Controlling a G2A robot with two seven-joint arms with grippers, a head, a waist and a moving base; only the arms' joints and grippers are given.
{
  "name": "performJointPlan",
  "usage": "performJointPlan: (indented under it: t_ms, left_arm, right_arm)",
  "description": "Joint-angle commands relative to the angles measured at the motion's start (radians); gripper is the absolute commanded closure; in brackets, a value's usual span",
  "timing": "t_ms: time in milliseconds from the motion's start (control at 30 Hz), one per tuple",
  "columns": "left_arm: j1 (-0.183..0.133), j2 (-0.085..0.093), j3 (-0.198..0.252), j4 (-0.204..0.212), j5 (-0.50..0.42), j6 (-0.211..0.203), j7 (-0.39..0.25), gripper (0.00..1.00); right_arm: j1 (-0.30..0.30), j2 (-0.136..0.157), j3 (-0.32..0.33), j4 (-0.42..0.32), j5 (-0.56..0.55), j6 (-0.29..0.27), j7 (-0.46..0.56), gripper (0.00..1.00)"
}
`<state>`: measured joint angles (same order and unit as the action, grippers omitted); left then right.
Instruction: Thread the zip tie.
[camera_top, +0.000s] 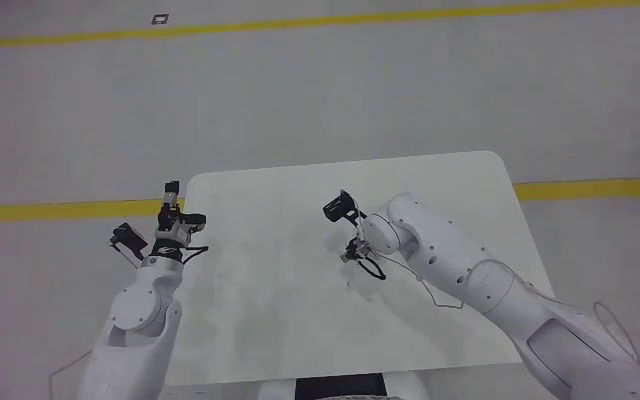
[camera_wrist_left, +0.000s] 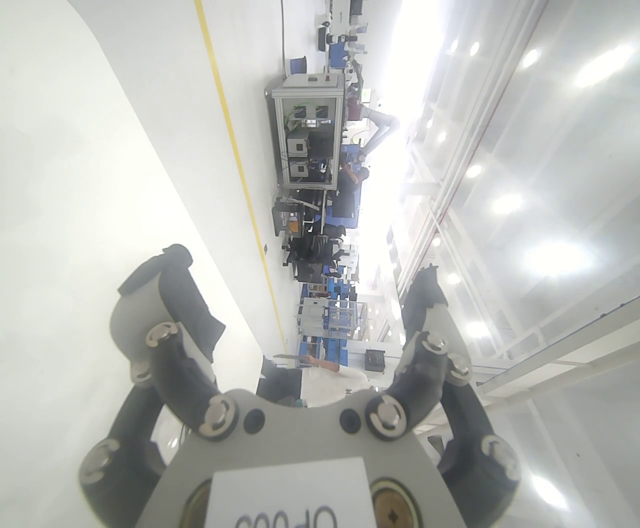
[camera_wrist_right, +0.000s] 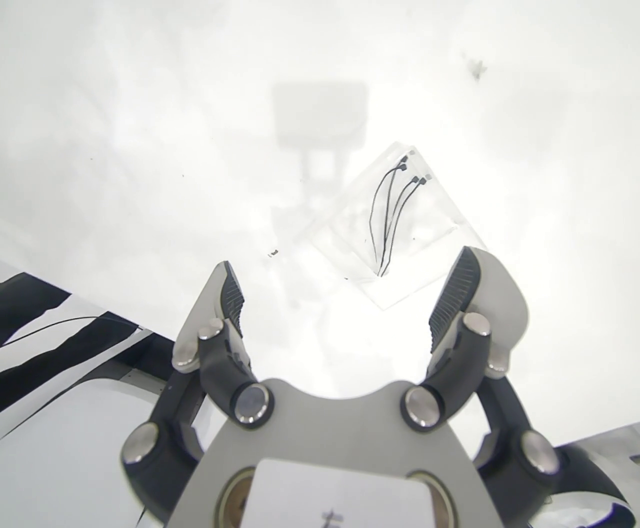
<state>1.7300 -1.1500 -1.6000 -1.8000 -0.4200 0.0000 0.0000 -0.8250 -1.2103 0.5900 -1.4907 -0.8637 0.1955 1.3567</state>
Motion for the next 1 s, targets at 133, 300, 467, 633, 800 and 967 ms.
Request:
performJointPlan:
  t_ms: [133, 300, 467, 633, 800, 967]
  left_arm:
    - [0.0, 0.0, 0.0, 0.0, 0.0, 0.0, 0.0, 0.0]
    - [0.0, 0.0, 0.0, 0.0, 0.0, 0.0, 0.0, 0.0]
    - [0.0, 0.0, 0.0, 0.0, 0.0, 0.0, 0.0, 0.0]
    - [0.0, 0.0, 0.0, 0.0, 0.0, 0.0, 0.0, 0.0]
    - [0.0, 0.0, 0.0, 0.0, 0.0, 0.0, 0.0, 0.0]
    - [0.0, 0.0, 0.0, 0.0, 0.0, 0.0, 0.0, 0.0]
  right_arm:
    - [-0.005, 0.004, 0.024, -0.019, -0.034, 0.005, 0.028, 0.66]
    - [-0.021, 0.006, 0.036, -0.022, -0.055, -0.002, 0.033, 0.9]
    - [-0.039, 0.004, 0.041, -0.004, -0.067, 0.007, 0.026, 0.93]
    - [-0.048, -0.004, 0.036, 0.021, -0.082, 0.002, 0.005, 0.99]
    - [-0.054, -0.014, 0.028, 0.052, -0.096, -0.007, -0.029, 0.93]
    - [-0.05, -0.03, 0.012, 0.093, -0.104, -0.011, -0.054, 0.84]
